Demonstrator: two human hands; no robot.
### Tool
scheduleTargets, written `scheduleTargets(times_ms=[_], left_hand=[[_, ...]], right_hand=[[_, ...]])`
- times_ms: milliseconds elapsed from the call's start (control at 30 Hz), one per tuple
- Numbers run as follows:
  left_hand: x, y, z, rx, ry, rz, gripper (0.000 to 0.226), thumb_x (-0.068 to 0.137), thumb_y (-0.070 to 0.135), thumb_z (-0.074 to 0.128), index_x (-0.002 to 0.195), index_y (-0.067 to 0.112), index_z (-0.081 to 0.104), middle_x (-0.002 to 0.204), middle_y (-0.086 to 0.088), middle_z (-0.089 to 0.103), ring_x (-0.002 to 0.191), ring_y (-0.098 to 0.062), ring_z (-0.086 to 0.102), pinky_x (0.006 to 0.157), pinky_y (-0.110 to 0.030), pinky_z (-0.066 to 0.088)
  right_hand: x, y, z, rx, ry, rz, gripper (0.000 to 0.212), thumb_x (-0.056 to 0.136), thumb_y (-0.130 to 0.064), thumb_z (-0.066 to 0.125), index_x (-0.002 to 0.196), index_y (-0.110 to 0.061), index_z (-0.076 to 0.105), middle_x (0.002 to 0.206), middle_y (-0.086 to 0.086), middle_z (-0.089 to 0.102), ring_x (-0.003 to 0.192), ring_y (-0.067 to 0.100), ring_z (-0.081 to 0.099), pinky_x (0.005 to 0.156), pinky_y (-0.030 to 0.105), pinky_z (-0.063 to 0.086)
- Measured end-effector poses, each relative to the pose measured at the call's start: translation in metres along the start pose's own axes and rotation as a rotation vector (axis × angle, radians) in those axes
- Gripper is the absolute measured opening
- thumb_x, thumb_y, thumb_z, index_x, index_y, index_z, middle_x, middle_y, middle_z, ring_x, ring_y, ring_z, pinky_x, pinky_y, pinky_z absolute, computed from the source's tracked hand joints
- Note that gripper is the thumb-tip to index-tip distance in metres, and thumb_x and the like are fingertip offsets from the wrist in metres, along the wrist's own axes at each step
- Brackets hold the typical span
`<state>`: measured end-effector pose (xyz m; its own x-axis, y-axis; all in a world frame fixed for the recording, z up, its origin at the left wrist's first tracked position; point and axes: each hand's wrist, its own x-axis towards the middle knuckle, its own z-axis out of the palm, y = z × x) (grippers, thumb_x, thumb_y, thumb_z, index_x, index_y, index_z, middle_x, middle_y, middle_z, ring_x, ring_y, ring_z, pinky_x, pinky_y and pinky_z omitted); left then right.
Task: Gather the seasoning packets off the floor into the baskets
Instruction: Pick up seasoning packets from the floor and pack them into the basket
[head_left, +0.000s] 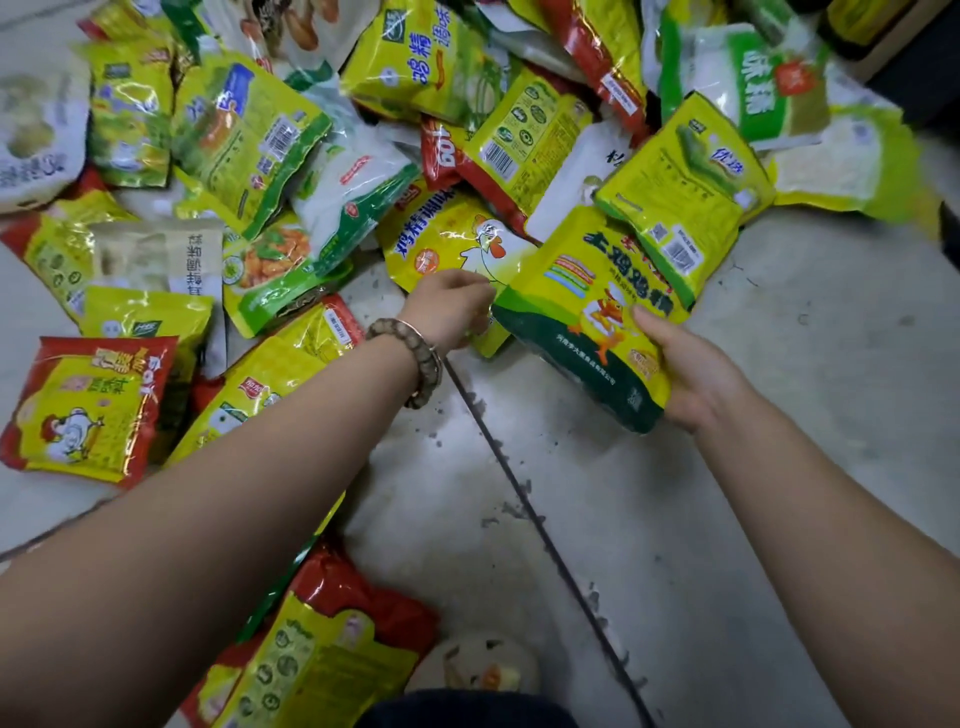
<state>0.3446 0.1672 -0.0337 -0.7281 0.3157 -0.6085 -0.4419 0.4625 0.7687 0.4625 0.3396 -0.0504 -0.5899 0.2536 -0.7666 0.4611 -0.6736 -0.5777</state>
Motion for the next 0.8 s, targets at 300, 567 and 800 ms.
scheduleTargets(times_ms=[300, 567, 800], left_hand=[[-0.009, -0.037, -0.009, -0.158, -0.138, -0.168, 0.097, 0.029, 0.051, 0.092, 0.114, 0.016, 0.063, 0.107, -0.008, 0.070, 0.096, -0.030, 0.068, 0.090, -0.050, 0.051], [-0.023, -0.053, -0.037, -0.375, 0.368, -0.138, 0.063, 0.069, 0.020, 0.082, 0.124, 0.003, 0.055, 0.114, -0.011, 0.065, 0.078, -0.021, 0.069, 0.070, -0.032, 0.057], [-0.042, -0.054, -0.045, -0.370, 0.477, -0.031, 0.030, 0.077, 0.006, 0.073, 0.102, 0.010, 0.057, 0.076, 0.004, 0.060, 0.044, 0.005, 0.058, 0.042, -0.010, 0.044]], right_hand=[[-0.032, 0.022, 0.043, -0.565, -0.068, -0.330, 0.023, 0.086, -0.005, 0.064, 0.103, -0.019, 0.059, 0.100, 0.004, 0.069, 0.083, 0.017, 0.067, 0.077, 0.035, 0.056], [0.045, -0.036, 0.114, -1.259, 0.162, -0.601, 0.034, 0.095, -0.021, 0.051, 0.127, -0.012, 0.055, 0.119, 0.007, 0.061, 0.106, 0.025, 0.056, 0.080, 0.029, 0.040], [0.056, -0.011, 0.144, -1.772, 0.210, -0.551, 0.040, 0.091, -0.029, 0.060, 0.122, -0.005, 0.052, 0.129, 0.017, 0.054, 0.118, 0.034, 0.051, 0.087, 0.036, 0.042]])
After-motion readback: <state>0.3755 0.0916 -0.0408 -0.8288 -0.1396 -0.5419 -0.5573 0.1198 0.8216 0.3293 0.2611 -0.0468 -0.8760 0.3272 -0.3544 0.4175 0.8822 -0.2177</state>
